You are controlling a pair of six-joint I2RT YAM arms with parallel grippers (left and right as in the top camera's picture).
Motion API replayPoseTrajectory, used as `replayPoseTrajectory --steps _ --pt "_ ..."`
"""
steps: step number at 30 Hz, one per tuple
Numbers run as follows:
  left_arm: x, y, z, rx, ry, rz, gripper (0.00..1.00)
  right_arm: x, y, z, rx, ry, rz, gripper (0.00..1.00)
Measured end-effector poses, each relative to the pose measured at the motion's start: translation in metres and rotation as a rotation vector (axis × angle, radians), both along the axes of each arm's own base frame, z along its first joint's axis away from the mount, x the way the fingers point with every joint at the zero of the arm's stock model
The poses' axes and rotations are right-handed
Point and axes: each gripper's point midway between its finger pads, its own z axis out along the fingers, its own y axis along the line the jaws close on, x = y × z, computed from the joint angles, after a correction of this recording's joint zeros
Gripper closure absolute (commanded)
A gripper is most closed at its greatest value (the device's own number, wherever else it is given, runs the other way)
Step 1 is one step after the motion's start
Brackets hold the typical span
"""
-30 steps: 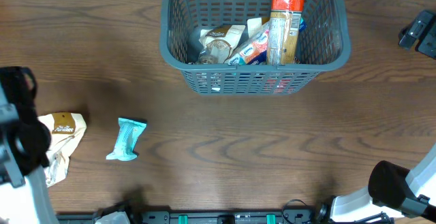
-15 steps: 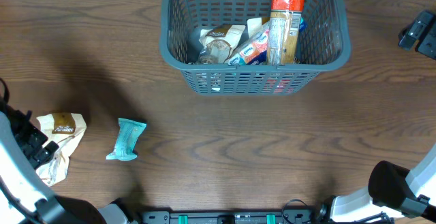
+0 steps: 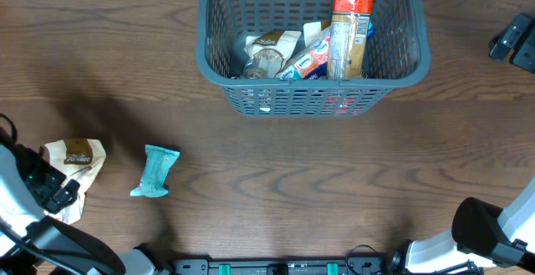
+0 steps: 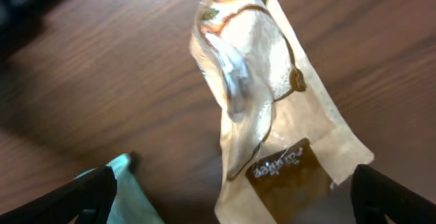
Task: Pack container
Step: 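Lower the left gripper and grasp the second Pantree rice bag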
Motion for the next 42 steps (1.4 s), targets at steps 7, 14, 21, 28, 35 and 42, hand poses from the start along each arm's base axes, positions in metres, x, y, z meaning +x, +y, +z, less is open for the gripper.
replayPoseTrajectory --steps 7,14,21,28,35,42 --pt "-0.013 -0.001 -0.036 0.016 0.052 -0.012 0.01 0.000 0.000 0.000 0.000 0.001 0.000 0.01" --pt "-0.004 0.019 -0.043 0.112 0.026 -0.052 0.01 0.000 0.000 0.000 0.001 0.001 0.000 0.01" --pt "0.022 0.036 -0.039 0.180 -0.083 -0.097 0.01 0.000 0.000 0.000 0.000 0.000 0.000 0.01" --pt "0.043 0.025 -0.043 0.097 -0.199 -0.017 0.01 0.000 0.000 0.000 0.000 0.001 0.000 0.01" --pt "0.037 0.008 -0.047 0.004 -0.195 0.153 0.01 0.000 0.000 0.000 0.000 0.001 0.000 0.01" --pt "0.028 0.007 -0.049 0.009 -0.156 0.234 0.01 0.000 0.000 0.000 0.001 0.001 0.000 0.01"
